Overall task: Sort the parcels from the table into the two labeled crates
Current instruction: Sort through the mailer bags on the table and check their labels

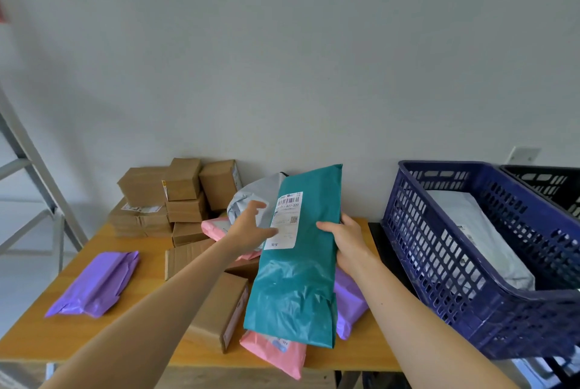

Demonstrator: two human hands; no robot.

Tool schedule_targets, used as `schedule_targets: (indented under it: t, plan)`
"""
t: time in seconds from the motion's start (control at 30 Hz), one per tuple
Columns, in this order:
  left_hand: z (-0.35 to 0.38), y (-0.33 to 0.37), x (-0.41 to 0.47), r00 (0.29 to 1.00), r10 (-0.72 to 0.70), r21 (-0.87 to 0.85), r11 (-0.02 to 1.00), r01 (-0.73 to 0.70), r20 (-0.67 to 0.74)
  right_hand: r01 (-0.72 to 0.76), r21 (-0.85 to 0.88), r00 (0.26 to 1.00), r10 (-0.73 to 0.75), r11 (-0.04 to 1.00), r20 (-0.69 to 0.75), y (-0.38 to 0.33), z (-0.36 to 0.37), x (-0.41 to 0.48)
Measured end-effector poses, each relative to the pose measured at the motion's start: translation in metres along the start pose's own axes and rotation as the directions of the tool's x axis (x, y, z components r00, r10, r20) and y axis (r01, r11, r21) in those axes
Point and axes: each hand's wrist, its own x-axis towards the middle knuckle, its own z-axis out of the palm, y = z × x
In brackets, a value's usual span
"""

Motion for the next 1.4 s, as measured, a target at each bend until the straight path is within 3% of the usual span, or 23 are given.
schedule_targets:
  t: [0.13, 0.27, 0.63, 0.93, 1.13, 1.4]
  plan:
    - [-0.001, -0.002, -0.003, 0.965, -0.245, -0.274, 0.925, 0.262, 0.097, 0.019, 0.032, 0.999, -0.02, 0.999, 0.029, -0.006, -0.003, -0.006]
    - [0.003, -0.004, -0.006, 0.931, -0.312, -0.468, 0.804, 0.366, 0.192, 0.056, 0.026, 0.998, -0.057, 0.998, 0.041, -0.01, -0.004, -0.01]
    - [-0.005, -0.017, -0.01, 0.952, -0.247, -0.492, 0.815, 0.305, 0.182, 0.186, -0.406, 0.981, -0.189, 0.895, 0.035, -0.007, -0.002, -0.015]
    - [-0.017, -0.027, -0.018, 0.988, -0.134, -0.425, 0.892, 0.156, 0.082, 0.215, -0.49, 0.958, -0.281, 0.845, -0.063, 0.006, 0.004, -0.022]
    - [-0.031, -0.034, -0.018, 0.994, -0.1, -0.381, 0.918, 0.11, 0.045, 0.227, -0.569, 0.972, -0.221, 0.79, 0.081, 0.01, 0.007, -0.029]
    - [-0.046, -0.032, -0.012, 0.993, -0.107, -0.375, 0.92, 0.116, 0.043, 0.215, -0.571, 0.969, -0.244, 0.792, 0.027, 0.011, 0.019, -0.027]
